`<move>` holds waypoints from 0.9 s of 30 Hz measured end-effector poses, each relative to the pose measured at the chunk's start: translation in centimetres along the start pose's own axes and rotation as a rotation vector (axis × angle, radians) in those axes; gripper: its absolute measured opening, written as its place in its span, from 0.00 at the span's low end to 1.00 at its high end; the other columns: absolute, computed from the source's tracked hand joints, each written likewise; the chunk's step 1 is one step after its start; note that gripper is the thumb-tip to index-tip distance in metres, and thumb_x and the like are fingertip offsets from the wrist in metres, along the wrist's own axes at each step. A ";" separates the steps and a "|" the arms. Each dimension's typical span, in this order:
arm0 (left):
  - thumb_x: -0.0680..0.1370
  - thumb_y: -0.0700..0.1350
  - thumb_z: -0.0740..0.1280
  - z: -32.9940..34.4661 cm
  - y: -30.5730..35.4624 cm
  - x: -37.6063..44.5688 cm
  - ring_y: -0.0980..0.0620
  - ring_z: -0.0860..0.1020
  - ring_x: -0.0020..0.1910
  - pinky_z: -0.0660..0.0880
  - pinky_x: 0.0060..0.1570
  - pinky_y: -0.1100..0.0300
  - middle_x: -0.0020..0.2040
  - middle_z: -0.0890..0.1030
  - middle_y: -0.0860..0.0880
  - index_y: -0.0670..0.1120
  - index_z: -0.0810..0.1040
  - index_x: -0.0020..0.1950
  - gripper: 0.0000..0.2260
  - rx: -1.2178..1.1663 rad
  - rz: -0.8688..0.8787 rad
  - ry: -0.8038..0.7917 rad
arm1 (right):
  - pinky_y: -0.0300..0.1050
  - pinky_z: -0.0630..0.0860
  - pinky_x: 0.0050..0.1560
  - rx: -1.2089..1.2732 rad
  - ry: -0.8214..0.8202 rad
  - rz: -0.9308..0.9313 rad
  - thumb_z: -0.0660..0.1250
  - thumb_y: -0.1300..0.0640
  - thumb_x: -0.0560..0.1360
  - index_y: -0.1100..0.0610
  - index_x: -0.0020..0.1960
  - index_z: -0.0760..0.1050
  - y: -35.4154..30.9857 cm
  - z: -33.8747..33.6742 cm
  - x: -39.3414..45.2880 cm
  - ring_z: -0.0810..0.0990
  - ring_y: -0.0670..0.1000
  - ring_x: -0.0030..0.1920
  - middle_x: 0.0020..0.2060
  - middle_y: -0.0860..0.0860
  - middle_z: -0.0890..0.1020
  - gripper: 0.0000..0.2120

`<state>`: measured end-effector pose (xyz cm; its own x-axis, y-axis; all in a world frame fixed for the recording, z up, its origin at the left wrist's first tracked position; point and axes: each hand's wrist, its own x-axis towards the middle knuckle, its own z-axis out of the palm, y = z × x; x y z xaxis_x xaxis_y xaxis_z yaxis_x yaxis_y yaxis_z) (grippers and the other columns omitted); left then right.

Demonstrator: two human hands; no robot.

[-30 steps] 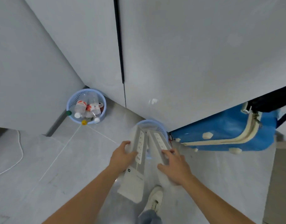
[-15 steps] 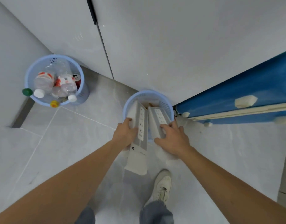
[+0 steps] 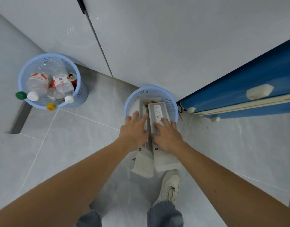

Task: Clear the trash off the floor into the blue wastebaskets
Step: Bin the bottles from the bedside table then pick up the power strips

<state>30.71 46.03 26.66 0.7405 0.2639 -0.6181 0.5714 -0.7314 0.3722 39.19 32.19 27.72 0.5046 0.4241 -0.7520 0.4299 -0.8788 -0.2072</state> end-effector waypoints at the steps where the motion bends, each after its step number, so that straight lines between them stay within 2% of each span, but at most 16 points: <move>1: 0.80 0.54 0.63 0.2 -0.1 0.2 0.38 0.55 0.77 0.71 0.68 0.40 0.81 0.50 0.49 0.55 0.55 0.80 0.30 0.020 0.005 -0.043 | 0.62 0.66 0.71 0.008 -0.001 -0.001 0.59 0.41 0.81 0.44 0.80 0.57 0.1 0.2 0.3 0.47 0.60 0.79 0.80 0.48 0.52 0.29; 4: 0.80 0.54 0.62 0.3 -0.2 1.2 0.39 0.43 0.81 0.61 0.75 0.41 0.83 0.42 0.48 0.53 0.55 0.81 0.31 0.032 -0.008 -0.123 | 0.64 0.60 0.75 -0.029 0.035 -0.023 0.55 0.42 0.83 0.43 0.80 0.55 0.4 0.9 1.3 0.40 0.61 0.81 0.82 0.49 0.50 0.28; 8: 0.82 0.55 0.61 0.9 -0.5 3.0 0.39 0.41 0.81 0.48 0.79 0.43 0.83 0.41 0.45 0.51 0.53 0.82 0.31 0.080 0.030 -0.130 | 0.64 0.56 0.77 -0.072 0.068 -0.058 0.53 0.42 0.83 0.43 0.81 0.52 0.9 1.8 3.0 0.37 0.60 0.81 0.82 0.49 0.49 0.28; 11: 0.83 0.55 0.59 2.3 -2.2 3.6 0.40 0.44 0.82 0.50 0.79 0.44 0.83 0.42 0.44 0.50 0.52 0.83 0.31 0.020 -0.016 -0.214 | 0.62 0.56 0.78 -0.087 0.040 -0.096 0.53 0.42 0.83 0.43 0.81 0.53 1.0 3.1 3.8 0.34 0.58 0.81 0.83 0.46 0.48 0.28; 14: 0.85 0.54 0.55 3.9 -3.6 3.3 0.41 0.45 0.82 0.51 0.79 0.46 0.83 0.42 0.42 0.48 0.52 0.83 0.28 0.070 0.006 -0.160 | 0.60 0.52 0.80 -0.146 0.061 -0.142 0.53 0.42 0.83 0.45 0.82 0.52 0.4 4.7 4.6 0.34 0.60 0.81 0.83 0.46 0.48 0.29; 16: 0.85 0.52 0.56 4.2 -3.6 3.7 0.41 0.45 0.82 0.51 0.79 0.46 0.83 0.42 0.41 0.48 0.53 0.83 0.28 0.015 0.000 -0.159 | 0.60 0.49 0.81 -0.172 0.097 -0.151 0.52 0.43 0.84 0.47 0.82 0.53 0.4 5.1 5.1 0.36 0.62 0.81 0.83 0.49 0.50 0.28; 19: 0.82 0.51 0.59 3.0 -3.1 5.2 0.40 0.53 0.81 0.57 0.78 0.45 0.82 0.51 0.43 0.48 0.61 0.81 0.27 -0.067 -0.023 -0.178 | 0.61 0.49 0.80 -0.180 0.082 -0.133 0.50 0.43 0.84 0.47 0.82 0.54 0.9 4.4 6.0 0.40 0.64 0.81 0.82 0.50 0.53 0.28; 21: 0.82 0.50 0.60 1.4 -2.2 5.8 0.40 0.65 0.74 0.65 0.73 0.45 0.76 0.64 0.43 0.47 0.71 0.75 0.22 -0.126 -0.018 -0.137 | 0.63 0.51 0.80 -0.173 0.052 -0.123 0.49 0.43 0.83 0.47 0.81 0.55 1.1 3.1 6.2 0.44 0.65 0.81 0.82 0.52 0.55 0.27; 23: 0.82 0.50 0.59 -0.6 -1.0 5.5 0.41 0.73 0.65 0.71 0.66 0.47 0.67 0.72 0.43 0.47 0.77 0.67 0.17 -0.210 -0.017 -0.047 | 0.64 0.52 0.79 -0.184 0.067 -0.134 0.50 0.43 0.83 0.48 0.80 0.58 0.8 1.5 5.7 0.49 0.65 0.81 0.81 0.54 0.59 0.27; 25: 0.82 0.49 0.59 -2.8 0.3 4.4 0.44 0.76 0.57 0.74 0.57 0.51 0.62 0.77 0.44 0.47 0.80 0.62 0.14 -0.281 -0.016 0.049 | 0.62 0.55 0.78 -0.132 0.101 -0.120 0.54 0.45 0.83 0.50 0.80 0.60 0.1 -0.4 4.2 0.51 0.63 0.80 0.80 0.54 0.60 0.26; 27: 0.83 0.49 0.59 -5.0 1.3 2.8 0.46 0.77 0.55 0.72 0.52 0.56 0.60 0.79 0.46 0.48 0.80 0.62 0.13 -0.323 -0.010 0.108 | 0.58 0.61 0.77 -0.070 0.172 -0.119 0.58 0.48 0.83 0.51 0.79 0.63 -0.6 -2.5 2.3 0.56 0.60 0.80 0.79 0.54 0.62 0.25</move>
<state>35.33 48.98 28.90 0.7579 0.3476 -0.5520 0.6482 -0.4959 0.5778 41.94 34.24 27.67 0.5645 0.5606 -0.6059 0.5423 -0.8052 -0.2398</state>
